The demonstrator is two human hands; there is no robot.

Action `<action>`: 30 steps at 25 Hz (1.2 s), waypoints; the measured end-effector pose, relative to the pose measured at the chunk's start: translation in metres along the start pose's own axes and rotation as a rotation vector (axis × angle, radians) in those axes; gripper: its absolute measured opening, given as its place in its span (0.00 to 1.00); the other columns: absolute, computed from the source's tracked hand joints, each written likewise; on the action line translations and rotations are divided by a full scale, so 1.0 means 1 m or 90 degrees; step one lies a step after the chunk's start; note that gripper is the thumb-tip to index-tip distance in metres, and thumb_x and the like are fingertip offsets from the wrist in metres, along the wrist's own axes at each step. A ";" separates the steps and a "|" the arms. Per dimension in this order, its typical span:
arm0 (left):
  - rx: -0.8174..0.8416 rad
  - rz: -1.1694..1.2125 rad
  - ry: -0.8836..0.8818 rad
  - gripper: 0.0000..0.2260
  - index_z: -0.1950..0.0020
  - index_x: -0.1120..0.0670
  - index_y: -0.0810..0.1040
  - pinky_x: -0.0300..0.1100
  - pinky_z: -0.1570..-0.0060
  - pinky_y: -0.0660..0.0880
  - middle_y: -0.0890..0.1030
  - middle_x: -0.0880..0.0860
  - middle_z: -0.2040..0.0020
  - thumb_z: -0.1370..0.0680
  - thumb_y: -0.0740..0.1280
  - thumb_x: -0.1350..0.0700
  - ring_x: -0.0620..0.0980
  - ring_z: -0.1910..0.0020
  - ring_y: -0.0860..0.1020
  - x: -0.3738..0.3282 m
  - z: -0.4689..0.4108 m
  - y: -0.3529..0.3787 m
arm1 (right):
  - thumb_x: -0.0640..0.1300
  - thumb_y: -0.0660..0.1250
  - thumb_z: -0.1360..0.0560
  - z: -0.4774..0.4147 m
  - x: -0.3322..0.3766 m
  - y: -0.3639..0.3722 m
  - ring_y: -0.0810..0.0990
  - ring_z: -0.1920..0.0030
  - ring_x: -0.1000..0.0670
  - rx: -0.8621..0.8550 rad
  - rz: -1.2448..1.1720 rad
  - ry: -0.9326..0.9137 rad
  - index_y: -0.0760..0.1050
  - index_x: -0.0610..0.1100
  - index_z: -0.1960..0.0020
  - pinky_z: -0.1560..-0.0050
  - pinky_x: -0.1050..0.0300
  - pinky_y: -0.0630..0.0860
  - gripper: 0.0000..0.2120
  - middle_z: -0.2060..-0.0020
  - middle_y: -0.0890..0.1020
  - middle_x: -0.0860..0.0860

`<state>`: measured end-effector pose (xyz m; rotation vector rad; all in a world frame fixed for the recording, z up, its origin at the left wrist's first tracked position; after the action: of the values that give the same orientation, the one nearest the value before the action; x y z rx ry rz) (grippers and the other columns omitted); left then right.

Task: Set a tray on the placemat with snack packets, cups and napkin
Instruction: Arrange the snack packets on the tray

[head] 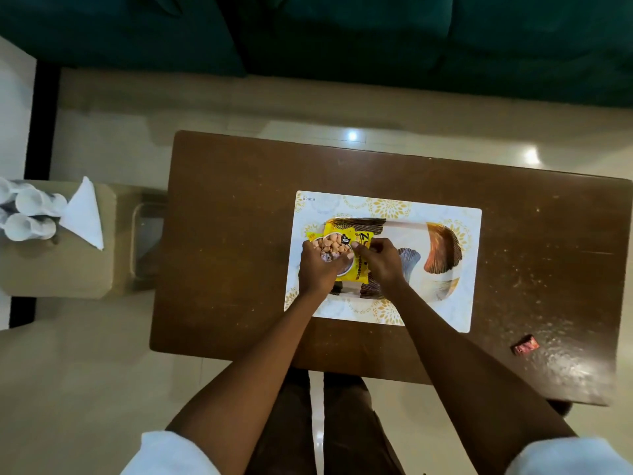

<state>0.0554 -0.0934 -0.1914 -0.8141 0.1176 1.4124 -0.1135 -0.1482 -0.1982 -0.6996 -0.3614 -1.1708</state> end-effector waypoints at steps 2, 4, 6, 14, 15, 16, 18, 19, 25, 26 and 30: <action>0.050 0.013 0.007 0.32 0.35 0.55 0.67 0.55 0.41 0.80 0.80 0.56 0.36 0.30 0.81 0.46 0.59 0.39 0.81 -0.005 -0.004 -0.002 | 0.51 0.76 0.24 0.002 -0.001 0.008 0.74 0.55 0.46 0.030 0.009 -0.003 0.73 0.35 0.43 0.54 0.49 0.71 0.23 0.57 0.74 0.45; 0.072 0.012 0.019 0.31 0.37 0.54 0.70 0.55 0.40 0.80 0.82 0.54 0.39 0.32 0.82 0.50 0.58 0.40 0.82 -0.009 -0.010 -0.010 | 0.51 0.78 0.25 0.004 0.002 0.009 0.78 0.51 0.41 0.028 0.017 -0.012 0.72 0.35 0.40 0.50 0.46 0.75 0.26 0.53 0.75 0.45; 0.124 0.013 0.041 0.31 0.36 0.55 0.73 0.56 0.38 0.80 0.83 0.55 0.39 0.34 0.84 0.55 0.57 0.40 0.82 -0.017 -0.020 -0.020 | 0.50 0.81 0.29 0.007 0.011 -0.004 0.78 0.40 0.42 -0.011 0.035 -0.055 0.71 0.38 0.31 0.39 0.45 0.77 0.34 0.40 0.76 0.45; 0.381 -0.233 0.182 0.39 0.26 0.51 0.71 0.50 0.39 0.81 0.79 0.52 0.38 0.35 0.82 0.59 0.53 0.39 0.81 -0.065 -0.036 -0.032 | 0.44 0.85 0.34 0.017 0.035 0.017 0.88 0.46 0.51 0.407 0.072 -0.092 0.77 0.55 0.37 0.53 0.61 0.83 0.30 0.45 0.88 0.53; 0.363 -0.202 0.176 0.37 0.28 0.49 0.71 0.52 0.41 0.82 0.78 0.52 0.39 0.34 0.82 0.59 0.54 0.40 0.81 -0.065 -0.037 -0.035 | 0.43 0.84 0.33 0.015 0.033 0.016 0.88 0.47 0.49 0.401 0.032 -0.076 0.79 0.53 0.37 0.55 0.59 0.83 0.28 0.45 0.88 0.51; 0.336 -0.141 0.154 0.35 0.31 0.48 0.71 0.53 0.44 0.83 0.78 0.52 0.41 0.34 0.82 0.59 0.54 0.41 0.81 -0.063 -0.038 -0.039 | 0.43 0.84 0.32 0.013 0.031 0.013 0.88 0.48 0.47 0.387 -0.008 -0.061 0.80 0.50 0.36 0.57 0.58 0.83 0.27 0.45 0.88 0.48; 0.262 0.050 0.086 0.33 0.32 0.49 0.72 0.51 0.47 0.83 0.78 0.53 0.41 0.33 0.82 0.58 0.52 0.42 0.82 -0.054 -0.040 -0.051 | 0.42 0.83 0.31 0.010 0.018 0.008 0.88 0.46 0.42 0.339 -0.092 -0.028 0.80 0.46 0.36 0.57 0.53 0.84 0.25 0.45 0.88 0.45; 0.219 0.151 0.056 0.31 0.31 0.51 0.73 0.50 0.47 0.83 0.80 0.55 0.40 0.31 0.82 0.56 0.53 0.42 0.83 -0.048 -0.041 -0.056 | 0.41 0.82 0.30 0.009 0.009 0.007 0.87 0.44 0.40 0.304 -0.143 -0.004 0.80 0.46 0.36 0.53 0.48 0.85 0.25 0.44 0.88 0.44; 0.150 0.290 -0.086 0.29 0.34 0.49 0.78 0.53 0.41 0.83 0.86 0.54 0.42 0.31 0.80 0.40 0.53 0.44 0.85 -0.005 -0.014 -0.033 | 0.38 0.70 0.20 0.026 -0.025 0.031 0.82 0.38 0.40 0.095 -0.632 0.154 0.73 0.40 0.25 0.43 0.45 0.80 0.24 0.33 0.81 0.39; 0.178 0.309 -0.097 0.24 0.38 0.47 0.82 0.52 0.43 0.83 0.87 0.54 0.44 0.31 0.80 0.41 0.53 0.46 0.86 -0.001 -0.006 -0.021 | 0.39 0.69 0.19 0.030 -0.026 0.041 0.82 0.39 0.42 0.086 -0.669 0.177 0.73 0.40 0.25 0.42 0.45 0.81 0.23 0.33 0.81 0.39; 0.109 0.335 -0.077 0.20 0.40 0.55 0.82 0.48 0.49 0.84 0.87 0.53 0.47 0.28 0.80 0.51 0.51 0.48 0.86 0.001 0.000 -0.005 | 0.46 0.70 0.19 0.045 -0.032 0.078 0.82 0.36 0.38 0.089 -0.630 0.271 0.78 0.42 0.30 0.32 0.36 0.75 0.19 0.34 0.82 0.40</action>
<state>0.0600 -0.0922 -0.1897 -0.5735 0.3756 1.9111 -0.0489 -0.0785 -0.2083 -0.0931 -0.4330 -2.1556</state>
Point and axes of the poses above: each hand's wrist, its own z-axis away from the middle knuckle, its own y-axis out of the palm, x = y × z, the point moved 6 cm from there along -z, towards the middle knuckle
